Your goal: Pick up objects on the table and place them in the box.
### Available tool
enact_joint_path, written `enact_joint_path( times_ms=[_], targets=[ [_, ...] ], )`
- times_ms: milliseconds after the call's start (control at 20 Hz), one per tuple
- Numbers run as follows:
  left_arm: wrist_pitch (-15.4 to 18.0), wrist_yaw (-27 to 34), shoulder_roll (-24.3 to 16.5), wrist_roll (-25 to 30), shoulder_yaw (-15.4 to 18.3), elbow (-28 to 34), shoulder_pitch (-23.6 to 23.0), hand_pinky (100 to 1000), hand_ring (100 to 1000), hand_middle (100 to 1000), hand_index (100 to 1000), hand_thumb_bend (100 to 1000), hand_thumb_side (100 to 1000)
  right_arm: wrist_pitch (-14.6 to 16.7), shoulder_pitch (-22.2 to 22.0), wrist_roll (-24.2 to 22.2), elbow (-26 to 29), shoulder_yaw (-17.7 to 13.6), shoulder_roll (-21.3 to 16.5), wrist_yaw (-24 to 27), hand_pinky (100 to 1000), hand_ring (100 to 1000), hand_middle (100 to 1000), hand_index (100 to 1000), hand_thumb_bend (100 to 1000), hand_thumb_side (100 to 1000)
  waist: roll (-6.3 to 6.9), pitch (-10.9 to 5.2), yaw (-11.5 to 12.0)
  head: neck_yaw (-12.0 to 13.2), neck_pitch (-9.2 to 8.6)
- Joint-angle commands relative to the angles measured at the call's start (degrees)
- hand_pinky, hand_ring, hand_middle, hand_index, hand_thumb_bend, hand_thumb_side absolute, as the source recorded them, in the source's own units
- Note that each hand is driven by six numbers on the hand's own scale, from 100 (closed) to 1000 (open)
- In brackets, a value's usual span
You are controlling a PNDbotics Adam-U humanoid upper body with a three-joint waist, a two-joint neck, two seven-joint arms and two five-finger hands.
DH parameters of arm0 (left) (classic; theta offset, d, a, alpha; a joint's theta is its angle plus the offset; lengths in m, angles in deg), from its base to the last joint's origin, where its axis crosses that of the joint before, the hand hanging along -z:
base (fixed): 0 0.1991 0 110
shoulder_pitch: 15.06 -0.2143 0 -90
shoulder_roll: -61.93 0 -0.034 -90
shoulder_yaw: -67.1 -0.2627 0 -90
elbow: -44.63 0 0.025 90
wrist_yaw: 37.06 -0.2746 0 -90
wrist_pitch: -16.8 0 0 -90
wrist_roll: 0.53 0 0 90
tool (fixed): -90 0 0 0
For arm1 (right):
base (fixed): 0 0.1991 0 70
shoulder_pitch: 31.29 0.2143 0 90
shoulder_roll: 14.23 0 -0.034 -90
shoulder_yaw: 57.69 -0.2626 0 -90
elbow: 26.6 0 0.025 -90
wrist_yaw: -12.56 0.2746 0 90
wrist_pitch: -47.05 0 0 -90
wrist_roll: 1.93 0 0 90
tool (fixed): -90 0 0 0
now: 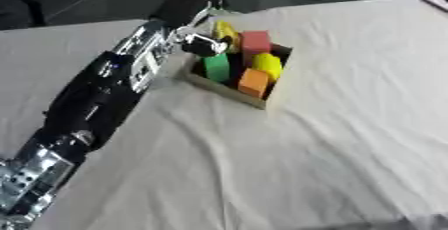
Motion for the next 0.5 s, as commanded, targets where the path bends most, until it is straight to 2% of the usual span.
enact_joint_path(
  times_ms=[50,100,300,500],
  targets=[
    [0.31,2.89,-2.77,-2.10,2.64,5.36,-1.10,725,678,633,783,173,422,-0.34,-0.08,0.08,1.20,-0.51,-0.54,-0.12,738,750,764,898,100,436,-0.14,-1.38,0.69,-0.87,-0.06],
    [0.55,3.75,-3.08,-2.90,3.41,6.76,-2.29,724,677,632,782,213,375,-0.46,-0.23,0.02,1.20,-0.42,-0.59,-0.10,738,750,764,898,100,455,-0.05,-1.57,1.15,-1.10,0.01],
    [0.61,7.32,-3.97,-6.40,6.54,12.56,-7.79,715,661,614,764,140,384,-0.90,-0.30,-0.68,1.20,0.43,-0.51,0.36,736,749,763,898,100,457,0.37,-2.27,3.41,-2.33,0.65],
    [-1.91,10.84,-2.46,-9.92,9.06,18.29,-13.50,714,661,613,762,100,388,-1.39,-0.29,-1.45,1.20,1.35,-0.29,1.20,733,749,764,900,100,463,0.55,-2.81,6.23,-3.50,1.52]
  ],
)
